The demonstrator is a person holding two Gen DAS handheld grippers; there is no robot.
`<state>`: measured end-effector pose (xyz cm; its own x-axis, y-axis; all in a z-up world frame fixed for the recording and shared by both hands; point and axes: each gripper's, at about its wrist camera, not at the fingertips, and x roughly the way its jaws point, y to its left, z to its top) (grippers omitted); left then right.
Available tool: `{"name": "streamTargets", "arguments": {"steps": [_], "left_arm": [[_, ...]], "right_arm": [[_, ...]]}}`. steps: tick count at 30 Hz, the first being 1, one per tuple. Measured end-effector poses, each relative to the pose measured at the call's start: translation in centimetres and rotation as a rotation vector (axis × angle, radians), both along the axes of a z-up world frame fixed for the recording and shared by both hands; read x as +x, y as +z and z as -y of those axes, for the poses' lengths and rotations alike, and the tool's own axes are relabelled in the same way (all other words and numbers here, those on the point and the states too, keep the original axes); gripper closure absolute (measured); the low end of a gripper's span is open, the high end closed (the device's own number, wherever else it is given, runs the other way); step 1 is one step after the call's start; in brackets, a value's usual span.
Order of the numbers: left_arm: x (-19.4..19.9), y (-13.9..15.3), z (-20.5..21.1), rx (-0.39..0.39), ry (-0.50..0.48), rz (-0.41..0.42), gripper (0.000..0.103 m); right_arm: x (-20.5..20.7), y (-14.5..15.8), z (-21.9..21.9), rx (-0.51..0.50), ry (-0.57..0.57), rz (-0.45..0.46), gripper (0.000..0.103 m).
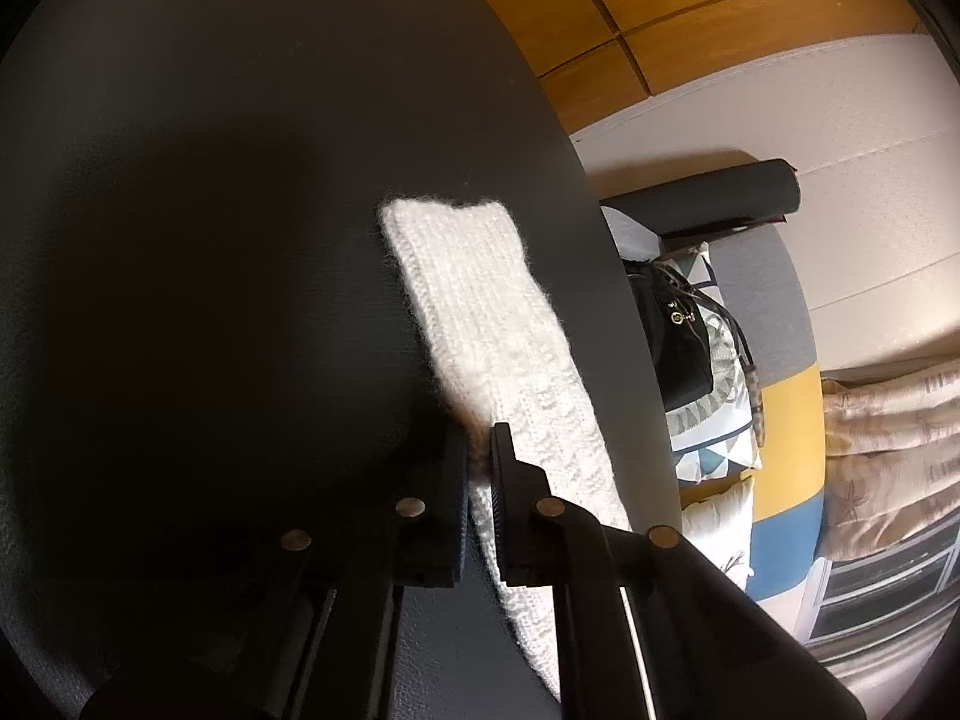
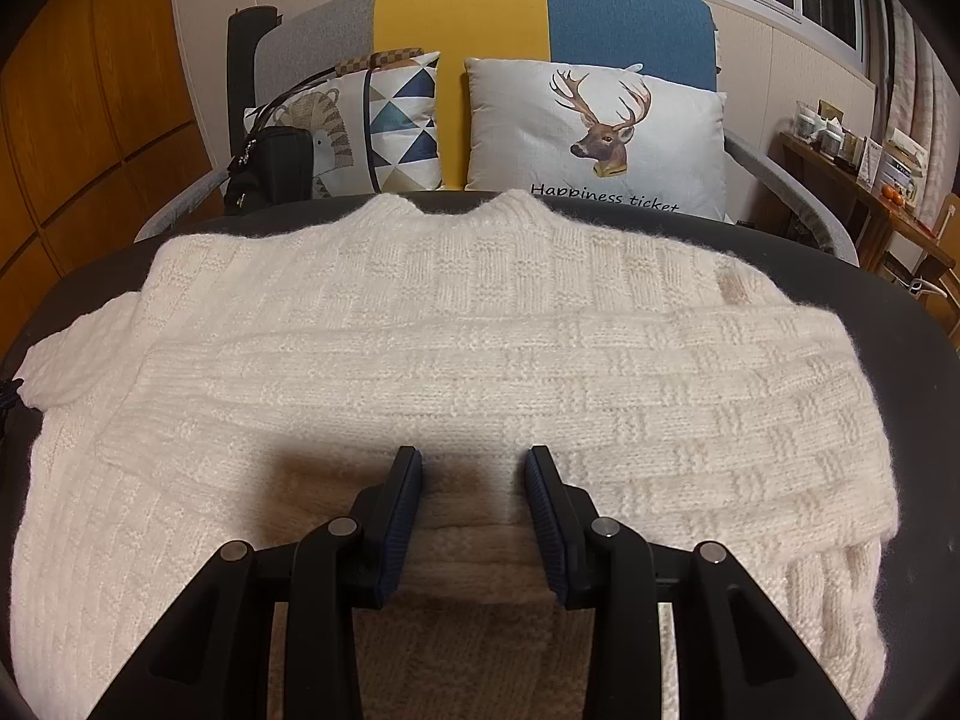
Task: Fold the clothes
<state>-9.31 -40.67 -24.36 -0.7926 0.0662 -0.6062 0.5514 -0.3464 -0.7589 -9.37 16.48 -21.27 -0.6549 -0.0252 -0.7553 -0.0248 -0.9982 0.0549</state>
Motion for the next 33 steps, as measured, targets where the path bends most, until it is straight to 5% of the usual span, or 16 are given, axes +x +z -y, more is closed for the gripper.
{"name": "streamTargets", "arguments": {"steps": [7,18,28,33], "left_arm": [[0.5,1.5,-0.6,-0.006,0.006,-0.135,0.097],[-1.6,8.0,-3.4,-0.041,-0.083,-0.292,0.097],[-3.9,13.6,-9.3,-0.046,-0.236,-0.432,0.097],[-5.2,15.5,-13.2,-0.062,-0.359,-0.482,0.098]], "right_arm": [[0.0,0.0,0.0,-0.003,0.0,0.0,0.067],[0.0,0.0,-0.5,-0.03,0.002,0.001,0.067],[0.7,2.1,-1.2,-0.079,0.002,-0.007,0.065],[2.3,2.8,-0.3,-0.185,0.031,0.007,0.065]]}}
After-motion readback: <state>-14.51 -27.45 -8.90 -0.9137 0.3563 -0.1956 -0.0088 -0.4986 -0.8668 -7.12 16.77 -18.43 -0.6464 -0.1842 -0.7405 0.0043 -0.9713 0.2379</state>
